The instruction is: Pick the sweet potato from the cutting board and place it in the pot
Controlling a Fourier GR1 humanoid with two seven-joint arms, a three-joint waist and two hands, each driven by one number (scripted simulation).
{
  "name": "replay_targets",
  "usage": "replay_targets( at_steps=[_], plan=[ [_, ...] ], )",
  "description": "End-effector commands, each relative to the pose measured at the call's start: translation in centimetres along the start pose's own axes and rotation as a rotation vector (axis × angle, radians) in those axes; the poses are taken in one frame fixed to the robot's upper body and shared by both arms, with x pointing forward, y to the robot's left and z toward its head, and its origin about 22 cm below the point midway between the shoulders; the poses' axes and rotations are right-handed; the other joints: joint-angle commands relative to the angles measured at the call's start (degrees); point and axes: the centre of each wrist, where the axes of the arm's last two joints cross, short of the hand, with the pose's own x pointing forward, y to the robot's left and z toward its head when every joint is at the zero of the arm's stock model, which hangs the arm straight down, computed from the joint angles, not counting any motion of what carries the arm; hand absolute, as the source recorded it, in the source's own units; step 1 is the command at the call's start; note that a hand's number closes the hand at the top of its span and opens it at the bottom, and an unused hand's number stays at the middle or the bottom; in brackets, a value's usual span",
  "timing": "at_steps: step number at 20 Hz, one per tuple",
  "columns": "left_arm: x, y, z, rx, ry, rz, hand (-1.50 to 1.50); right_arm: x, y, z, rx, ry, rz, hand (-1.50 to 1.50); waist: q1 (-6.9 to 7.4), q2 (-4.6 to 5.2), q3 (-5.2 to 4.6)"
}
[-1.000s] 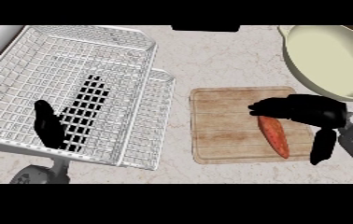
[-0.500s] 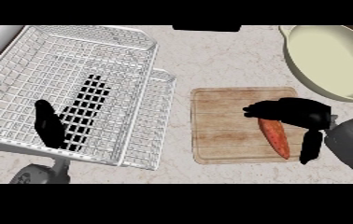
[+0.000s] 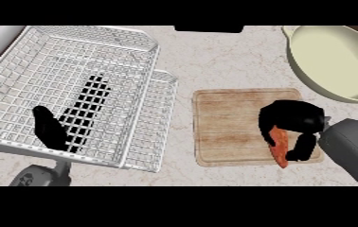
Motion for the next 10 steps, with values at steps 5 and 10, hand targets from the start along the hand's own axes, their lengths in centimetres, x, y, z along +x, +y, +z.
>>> replay_targets(
  at_steps=[5,10],
  plan=[
    [4.0,5.2,-1.5,0.298,-0.04,-0.1,0.0,-0.8,3.0,0.9,-0.012,0.032,-0.016,1.5,-0.98,-0.62,1.47],
    [2.5,4.6,-0.4,0.338,-0.007,-0.102,0.0,1.6,6.0,2.1,-0.09,0.159,-0.046,1.5,-4.36,-1.76,1.31]
  ],
)
